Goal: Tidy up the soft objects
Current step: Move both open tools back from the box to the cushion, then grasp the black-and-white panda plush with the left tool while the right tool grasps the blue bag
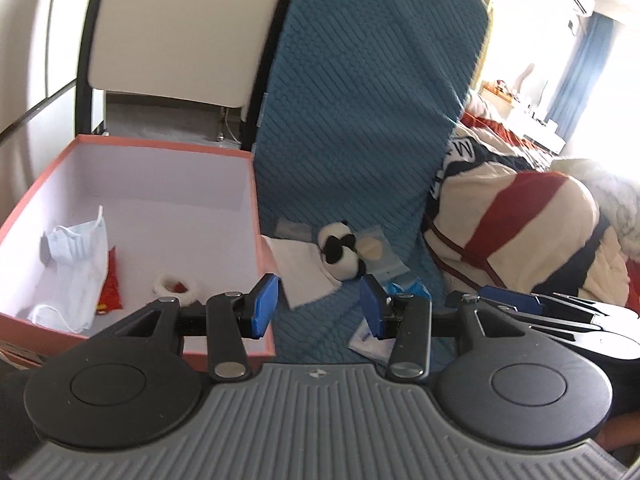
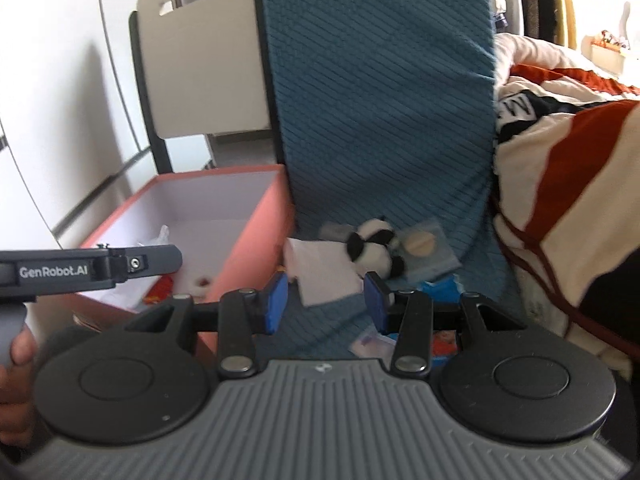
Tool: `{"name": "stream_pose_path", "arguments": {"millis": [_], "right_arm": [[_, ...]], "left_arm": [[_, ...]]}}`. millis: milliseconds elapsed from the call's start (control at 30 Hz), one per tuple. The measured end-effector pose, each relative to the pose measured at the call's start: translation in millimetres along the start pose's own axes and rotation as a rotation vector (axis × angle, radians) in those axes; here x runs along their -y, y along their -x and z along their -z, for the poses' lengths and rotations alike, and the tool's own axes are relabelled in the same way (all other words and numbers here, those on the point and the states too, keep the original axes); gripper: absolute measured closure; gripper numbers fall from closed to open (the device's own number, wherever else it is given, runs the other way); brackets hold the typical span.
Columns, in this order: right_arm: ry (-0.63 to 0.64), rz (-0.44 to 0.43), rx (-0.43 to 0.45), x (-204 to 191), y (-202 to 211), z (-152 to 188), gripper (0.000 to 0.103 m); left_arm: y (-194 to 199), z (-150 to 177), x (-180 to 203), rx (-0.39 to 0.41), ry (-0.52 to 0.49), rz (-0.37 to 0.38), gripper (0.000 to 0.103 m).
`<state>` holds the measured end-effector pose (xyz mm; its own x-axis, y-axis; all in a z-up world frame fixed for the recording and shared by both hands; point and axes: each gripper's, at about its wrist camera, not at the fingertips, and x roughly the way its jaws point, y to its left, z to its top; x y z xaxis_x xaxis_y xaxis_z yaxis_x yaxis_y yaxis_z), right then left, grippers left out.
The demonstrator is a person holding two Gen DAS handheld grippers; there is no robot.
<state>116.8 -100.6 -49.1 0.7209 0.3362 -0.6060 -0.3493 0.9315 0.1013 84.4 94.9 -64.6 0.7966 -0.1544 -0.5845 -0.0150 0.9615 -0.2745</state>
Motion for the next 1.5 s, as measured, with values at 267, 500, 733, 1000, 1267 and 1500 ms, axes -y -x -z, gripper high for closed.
{"name": "stream_pose_path", "arguments": {"millis": [267,500,733,1000,1267,1500], "right_arm": [[-0.003,0.042,0.004,20,14,21,0.057],[-0.028,0.066,0.005,32,23,39,0.058],[-0.039,0.108,-0.011,46,26,53,0.058],[-0.057,0.121,-0.006,55,35,63,0.058],[-0.099,0.137,-0.019,62,28,65,0.058],[-0.132,0.146,-0.039,70,4,65,0.058]], "left_arm": [[-3,15,28,-0.017,-0.031,0.028,0.052],[-8,23,39,-0.033,-0.043,0.031,0.052],[-13,33,46,-0.058,-0.039,0.027,0.052],[-16,43,52,-0.096,-0.034,0.035,0.052],[-49,32,48,-0.137,-0.04,0.06,0.052],[-102,9,41,-0.144,-0.025,0.077,0.052]]}}
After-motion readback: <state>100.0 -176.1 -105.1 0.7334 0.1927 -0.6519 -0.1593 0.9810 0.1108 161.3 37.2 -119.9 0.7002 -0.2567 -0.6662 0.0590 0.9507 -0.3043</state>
